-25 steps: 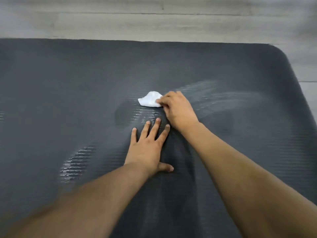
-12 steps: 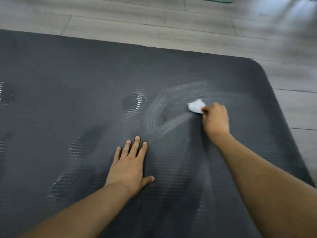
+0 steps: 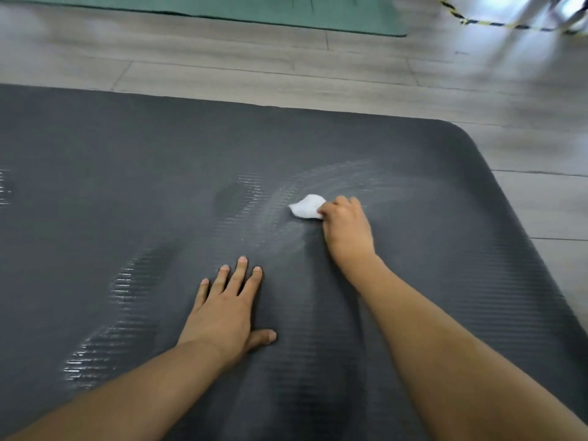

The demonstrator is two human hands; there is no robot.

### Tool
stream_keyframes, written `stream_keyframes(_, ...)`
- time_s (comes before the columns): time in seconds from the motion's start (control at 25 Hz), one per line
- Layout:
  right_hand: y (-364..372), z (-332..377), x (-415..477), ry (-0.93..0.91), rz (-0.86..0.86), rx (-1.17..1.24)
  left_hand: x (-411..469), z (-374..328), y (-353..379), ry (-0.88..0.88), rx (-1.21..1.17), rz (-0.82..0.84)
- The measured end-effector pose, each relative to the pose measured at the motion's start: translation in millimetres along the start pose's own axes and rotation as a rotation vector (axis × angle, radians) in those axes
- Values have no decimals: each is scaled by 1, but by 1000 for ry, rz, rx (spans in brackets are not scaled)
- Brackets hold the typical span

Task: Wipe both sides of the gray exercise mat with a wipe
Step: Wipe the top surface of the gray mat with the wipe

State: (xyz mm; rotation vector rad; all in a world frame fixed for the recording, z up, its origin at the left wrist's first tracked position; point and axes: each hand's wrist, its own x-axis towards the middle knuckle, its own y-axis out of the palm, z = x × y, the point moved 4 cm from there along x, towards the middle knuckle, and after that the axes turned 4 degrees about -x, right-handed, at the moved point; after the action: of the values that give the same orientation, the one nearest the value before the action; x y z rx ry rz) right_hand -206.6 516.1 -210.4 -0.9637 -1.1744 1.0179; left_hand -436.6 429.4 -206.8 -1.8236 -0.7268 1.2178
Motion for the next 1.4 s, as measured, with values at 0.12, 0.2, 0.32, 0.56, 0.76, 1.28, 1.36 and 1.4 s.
stream_keyframes(0.12, -4, -30, 0, 321, -6, -26, 0, 1, 1, 9, 14, -19)
stream_keyframes(0.2, 3, 34, -20, 73, 18, 161, 1, -1, 0, 1, 8, -7)
stream_keyframes(0.32, 13, 92, -45, -471, 27, 184, 3, -2, 0, -11, 37, -11)
stream_keyframes(0.56, 1, -36, 24, 249, 118, -107, 3, 1, 2, -5, 15, 25)
stream_keyframes(0.76, 13, 57, -31, -254, 52, 170, 2, -9, -16, -30, 68, 79)
stream_keyframes(1.28, -29, -160, -20, 513, -69, -119, 67, -52, -40, 41, 30, 104)
stream_keyframes(1.36, -3, -76, -14, 130, -20, 94, 68, -51, -39, 34, 8, 91)
stream_keyframes(1.4, 7, -35, -16, -109, 39, 135, 69, -51, -38, 37, 4, 81)
